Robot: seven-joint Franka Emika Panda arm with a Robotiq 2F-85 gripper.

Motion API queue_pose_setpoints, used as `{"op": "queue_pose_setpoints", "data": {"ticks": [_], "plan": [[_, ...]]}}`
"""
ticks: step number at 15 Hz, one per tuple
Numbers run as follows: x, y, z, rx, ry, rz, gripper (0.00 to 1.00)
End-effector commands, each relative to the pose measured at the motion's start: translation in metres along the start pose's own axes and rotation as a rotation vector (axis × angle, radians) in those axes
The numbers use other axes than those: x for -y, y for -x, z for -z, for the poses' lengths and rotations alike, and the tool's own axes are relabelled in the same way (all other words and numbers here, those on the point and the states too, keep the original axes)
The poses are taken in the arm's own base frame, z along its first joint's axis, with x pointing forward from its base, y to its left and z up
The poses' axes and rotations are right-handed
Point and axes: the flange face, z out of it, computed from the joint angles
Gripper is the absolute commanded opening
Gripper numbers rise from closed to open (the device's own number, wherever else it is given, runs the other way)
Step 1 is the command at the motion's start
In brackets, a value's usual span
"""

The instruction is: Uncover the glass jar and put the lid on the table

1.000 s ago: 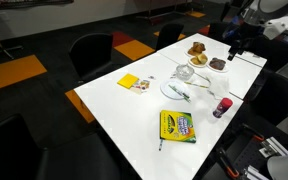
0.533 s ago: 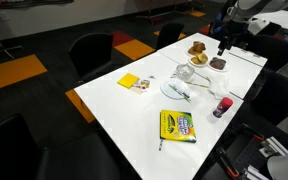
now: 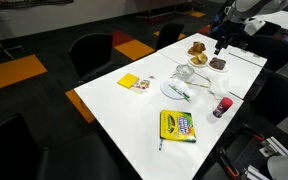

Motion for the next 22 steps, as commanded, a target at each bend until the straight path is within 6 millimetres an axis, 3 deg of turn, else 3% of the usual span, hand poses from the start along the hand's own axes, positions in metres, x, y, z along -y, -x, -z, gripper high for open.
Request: {"op": "queue_pose_setpoints", "data": {"ticks": [1, 7, 12, 22], "plan": [[0.003, -0.015, -0.021, -0.114, 0.019, 0.051, 1.00], [-0.002, -0.034, -0.065, -0.251, -0.049, -0.019, 1.00], [-0.002, -0.051, -0.085, -0.349, -0.123, -0.049, 1.00], [-0.010, -0.070, -0.137, -0.299, -0.171, -0.034, 1.00]]}}
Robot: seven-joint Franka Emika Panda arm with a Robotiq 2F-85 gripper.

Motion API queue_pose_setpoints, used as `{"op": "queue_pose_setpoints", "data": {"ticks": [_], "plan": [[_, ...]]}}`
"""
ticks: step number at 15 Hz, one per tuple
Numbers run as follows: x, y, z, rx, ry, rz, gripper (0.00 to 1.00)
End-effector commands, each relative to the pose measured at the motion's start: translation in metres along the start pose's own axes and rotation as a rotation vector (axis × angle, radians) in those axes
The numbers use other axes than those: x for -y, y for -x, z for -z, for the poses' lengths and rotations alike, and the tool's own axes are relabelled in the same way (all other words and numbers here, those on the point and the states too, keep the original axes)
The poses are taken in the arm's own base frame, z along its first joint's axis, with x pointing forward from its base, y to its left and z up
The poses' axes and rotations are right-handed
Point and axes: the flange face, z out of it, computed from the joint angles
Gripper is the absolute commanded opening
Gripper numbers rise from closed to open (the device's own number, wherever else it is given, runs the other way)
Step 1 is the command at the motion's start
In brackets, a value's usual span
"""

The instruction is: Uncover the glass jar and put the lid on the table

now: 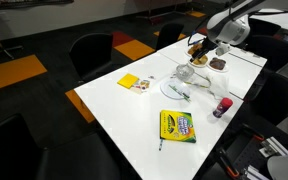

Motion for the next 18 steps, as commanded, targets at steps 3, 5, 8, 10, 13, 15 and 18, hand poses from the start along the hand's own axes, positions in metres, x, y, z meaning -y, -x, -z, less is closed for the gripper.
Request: {"op": "queue_pose_setpoints", "data": {"ticks": [3, 5, 8, 10, 13, 15, 18], "plan": [[-0.002, -0.011, -0.029, 0.011, -0.035, 0.054, 1.00], [0.000, -0.014, -0.037, 0.025, -0.033, 0.070, 1.00], [0.001, -0.015, -0.046, 0.050, -0.010, 0.111, 0.94], [0.001, -0.016, -0.050, 0.061, -0.001, 0.132, 0.70], [0.001, -0.018, -0.055, 0.064, 0.011, 0.152, 0.47], [0.001, -0.020, -0.057, 0.061, 0.017, 0.163, 0.33], [0.003, -0.025, -0.057, 0.053, 0.031, 0.180, 0.74]]}}
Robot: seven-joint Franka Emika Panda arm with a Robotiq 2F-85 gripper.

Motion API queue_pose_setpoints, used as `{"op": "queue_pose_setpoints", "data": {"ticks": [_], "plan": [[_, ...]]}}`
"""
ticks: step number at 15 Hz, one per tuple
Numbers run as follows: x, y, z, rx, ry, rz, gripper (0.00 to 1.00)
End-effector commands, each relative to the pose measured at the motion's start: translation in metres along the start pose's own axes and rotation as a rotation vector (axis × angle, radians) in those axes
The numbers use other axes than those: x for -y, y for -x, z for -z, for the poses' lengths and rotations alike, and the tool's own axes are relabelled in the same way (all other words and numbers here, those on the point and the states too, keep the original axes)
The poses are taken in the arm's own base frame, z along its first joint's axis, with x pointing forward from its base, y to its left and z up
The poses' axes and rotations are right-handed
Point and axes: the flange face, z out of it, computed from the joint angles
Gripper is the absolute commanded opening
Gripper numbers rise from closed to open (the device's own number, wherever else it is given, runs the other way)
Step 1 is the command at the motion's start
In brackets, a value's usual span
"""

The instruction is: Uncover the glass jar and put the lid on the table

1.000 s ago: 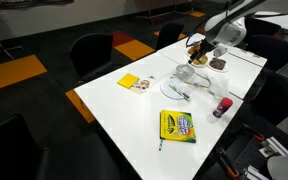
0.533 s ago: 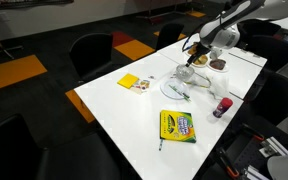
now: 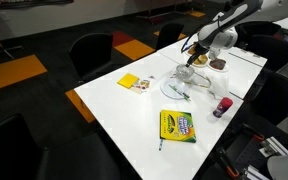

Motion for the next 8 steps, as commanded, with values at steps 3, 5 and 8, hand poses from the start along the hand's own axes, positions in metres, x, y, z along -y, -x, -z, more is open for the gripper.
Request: {"op": "queue_pose_setpoints", "data": {"ticks": [3, 5, 8], "plan": [[-0.0011, -0.0116, -0.0069, -0.005, 0.020, 0.032, 0.94], [0.0006, -0.0140, -0.0073, -0.004, 0.024, 0.043, 0.58], [0.0020, -0.0169, -0.0068, -0.011, 0.031, 0.057, 0.53]]}}
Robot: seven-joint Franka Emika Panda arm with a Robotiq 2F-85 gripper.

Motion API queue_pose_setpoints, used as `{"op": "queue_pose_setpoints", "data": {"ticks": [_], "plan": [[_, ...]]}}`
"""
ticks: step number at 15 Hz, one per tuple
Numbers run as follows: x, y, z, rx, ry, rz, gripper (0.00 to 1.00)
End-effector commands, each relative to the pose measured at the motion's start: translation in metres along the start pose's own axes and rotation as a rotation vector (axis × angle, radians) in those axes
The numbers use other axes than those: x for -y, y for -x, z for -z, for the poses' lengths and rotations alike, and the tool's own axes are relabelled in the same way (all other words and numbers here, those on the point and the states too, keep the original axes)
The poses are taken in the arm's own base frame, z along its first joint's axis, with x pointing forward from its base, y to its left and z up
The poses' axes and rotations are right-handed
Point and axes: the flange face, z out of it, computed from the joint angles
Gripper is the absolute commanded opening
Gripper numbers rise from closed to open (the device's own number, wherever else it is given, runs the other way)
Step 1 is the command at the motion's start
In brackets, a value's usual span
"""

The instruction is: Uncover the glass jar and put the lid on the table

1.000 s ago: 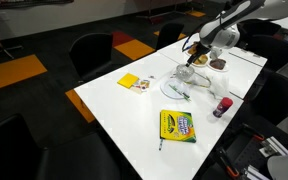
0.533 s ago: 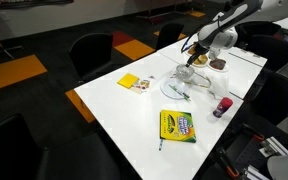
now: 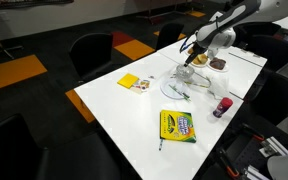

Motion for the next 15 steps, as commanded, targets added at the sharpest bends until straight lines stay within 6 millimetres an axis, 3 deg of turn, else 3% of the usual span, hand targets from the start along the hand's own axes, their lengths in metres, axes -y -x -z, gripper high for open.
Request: {"op": "queue_pose_setpoints", "data": {"ticks": [1, 6, 8, 10, 15], "plan": [[-0.001, -0.007, -0.005, -0.013, 0.017, 0.015, 0.46], [0.001, -0.007, -0.007, -0.016, 0.014, 0.014, 0.10], [0.003, -0.008, -0.006, -0.018, 0.013, 0.015, 0.01], [0.003, -0.009, -0.004, -0.020, 0.014, 0.011, 0.04], [0.017, -0.022, 0.033, -0.028, 0.029, -0.013, 0.04]]}}
